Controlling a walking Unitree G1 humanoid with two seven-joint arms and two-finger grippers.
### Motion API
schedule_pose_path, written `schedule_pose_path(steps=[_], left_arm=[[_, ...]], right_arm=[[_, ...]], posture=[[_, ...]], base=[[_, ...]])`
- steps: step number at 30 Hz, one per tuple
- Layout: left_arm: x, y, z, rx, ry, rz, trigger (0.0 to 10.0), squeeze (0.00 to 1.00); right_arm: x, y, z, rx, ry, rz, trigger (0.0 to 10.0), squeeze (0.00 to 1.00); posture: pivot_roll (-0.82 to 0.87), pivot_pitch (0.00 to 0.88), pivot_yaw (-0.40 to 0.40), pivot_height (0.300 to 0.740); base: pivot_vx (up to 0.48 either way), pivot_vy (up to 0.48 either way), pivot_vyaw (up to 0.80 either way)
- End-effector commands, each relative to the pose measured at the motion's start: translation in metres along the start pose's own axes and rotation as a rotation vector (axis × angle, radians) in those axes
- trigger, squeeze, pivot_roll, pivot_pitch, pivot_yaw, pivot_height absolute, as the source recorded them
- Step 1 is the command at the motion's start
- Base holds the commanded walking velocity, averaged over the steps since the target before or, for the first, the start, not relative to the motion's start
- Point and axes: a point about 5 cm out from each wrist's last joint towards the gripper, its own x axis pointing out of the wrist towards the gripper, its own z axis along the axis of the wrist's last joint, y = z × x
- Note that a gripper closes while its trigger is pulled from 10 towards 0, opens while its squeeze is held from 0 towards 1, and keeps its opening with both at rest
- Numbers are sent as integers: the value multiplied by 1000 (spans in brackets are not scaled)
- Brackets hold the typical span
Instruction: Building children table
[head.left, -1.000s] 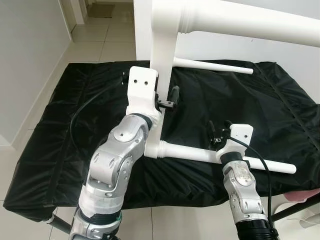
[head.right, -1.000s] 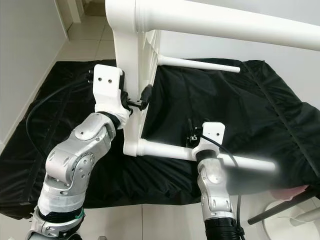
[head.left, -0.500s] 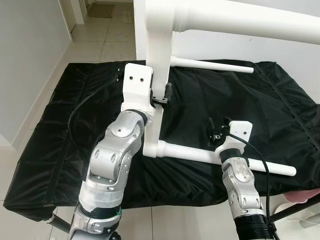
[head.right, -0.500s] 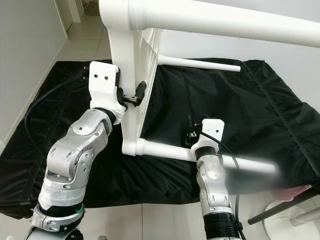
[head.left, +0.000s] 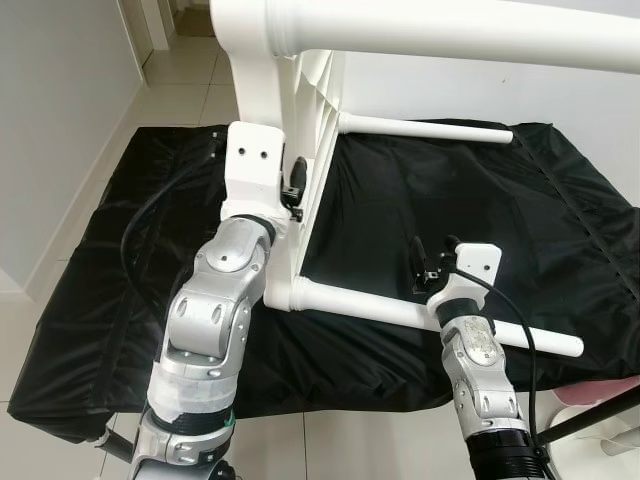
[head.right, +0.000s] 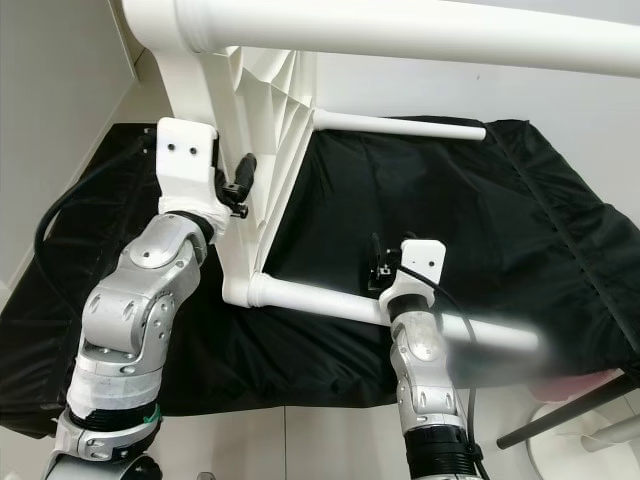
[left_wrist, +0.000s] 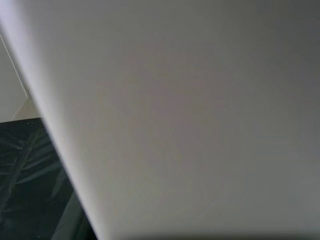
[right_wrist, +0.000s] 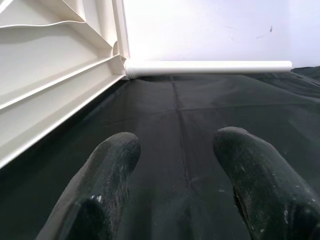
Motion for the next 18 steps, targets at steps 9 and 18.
schedule_pose_path(steps=[9,18], left_arm=[[-10,36,4,89,-40,231,0,0],[-25,51,4,171,-48,314,0,0]], right_arm=[[2,3,-5,4,9,12,10000,0],[2,0,-6,-5,14,16,10000,0]], posture=[[74,31,0,740],[70,43,-4,740]], base=[[0,0,0],[0,0,0]])
